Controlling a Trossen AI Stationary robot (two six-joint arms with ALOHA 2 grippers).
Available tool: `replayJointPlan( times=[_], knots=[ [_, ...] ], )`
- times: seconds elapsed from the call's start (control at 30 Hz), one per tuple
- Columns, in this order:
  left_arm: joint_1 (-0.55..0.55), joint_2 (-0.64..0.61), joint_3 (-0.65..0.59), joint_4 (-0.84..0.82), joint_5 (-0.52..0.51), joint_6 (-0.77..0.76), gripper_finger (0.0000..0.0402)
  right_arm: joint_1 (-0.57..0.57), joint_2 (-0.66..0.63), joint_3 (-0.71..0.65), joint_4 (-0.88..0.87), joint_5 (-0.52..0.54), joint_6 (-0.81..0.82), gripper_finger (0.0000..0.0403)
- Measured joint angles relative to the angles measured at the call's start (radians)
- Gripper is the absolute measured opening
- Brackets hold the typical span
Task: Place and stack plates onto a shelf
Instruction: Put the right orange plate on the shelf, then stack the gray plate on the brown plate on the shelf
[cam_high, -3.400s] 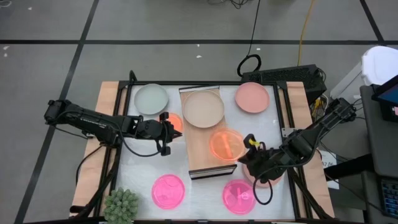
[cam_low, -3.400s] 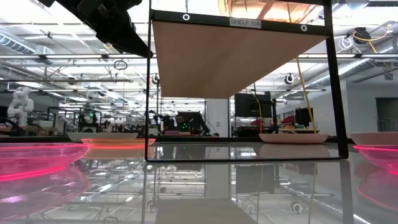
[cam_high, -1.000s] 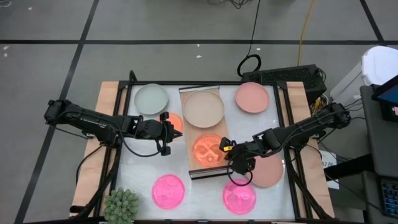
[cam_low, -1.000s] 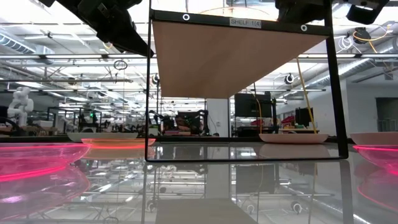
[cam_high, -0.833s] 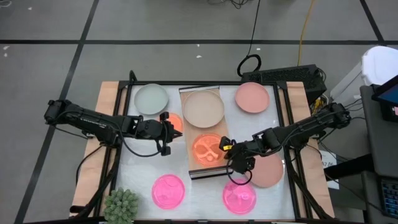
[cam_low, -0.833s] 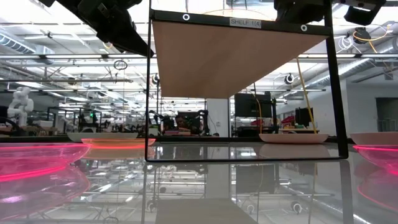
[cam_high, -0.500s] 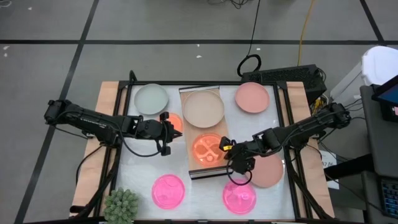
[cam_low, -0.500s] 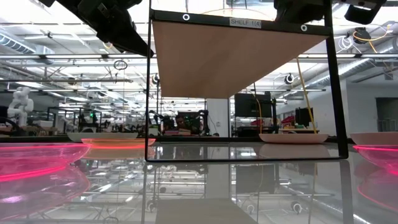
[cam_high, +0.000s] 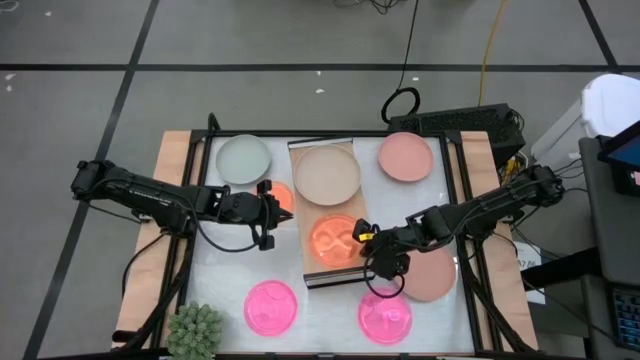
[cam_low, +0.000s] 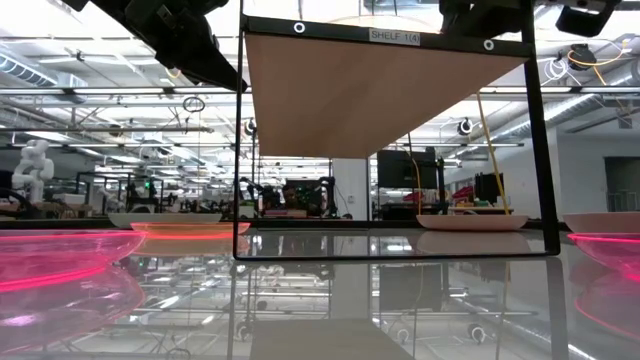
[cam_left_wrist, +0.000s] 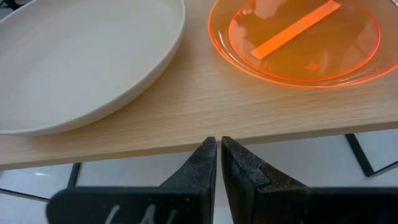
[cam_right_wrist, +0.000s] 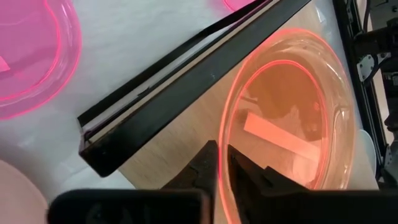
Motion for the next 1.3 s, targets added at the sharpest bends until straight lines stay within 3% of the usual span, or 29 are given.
replayJointPlan(
  times=[0.4, 0.8, 1.13, 1.3],
  knots=[
    [0.0, 0.0, 0.0, 0.0, 0.0, 0.002, 0.0031, 0.001, -0.068, 0.0, 0.011, 0.002, 0.065, 0.0098],
    [0.0, 0.0, 0.0, -0.002, 0.0, 0.006, 0.0031, 0.037, -0.154, 0.0, -0.004, 0.003, 0.296, 0.0105],
    [0.0, 0.0, 0.0, -0.025, 0.0, 0.002, 0.0031, 0.116, -0.227, 0.0, -0.038, 0.246, 0.57, 0.0096],
    [0.0, 0.0, 0.0, -0.047, -0.001, 0.002, 0.0031, 0.133, -0.258, 0.0, -0.052, 0.265, 0.668, 0.0095]
  ],
)
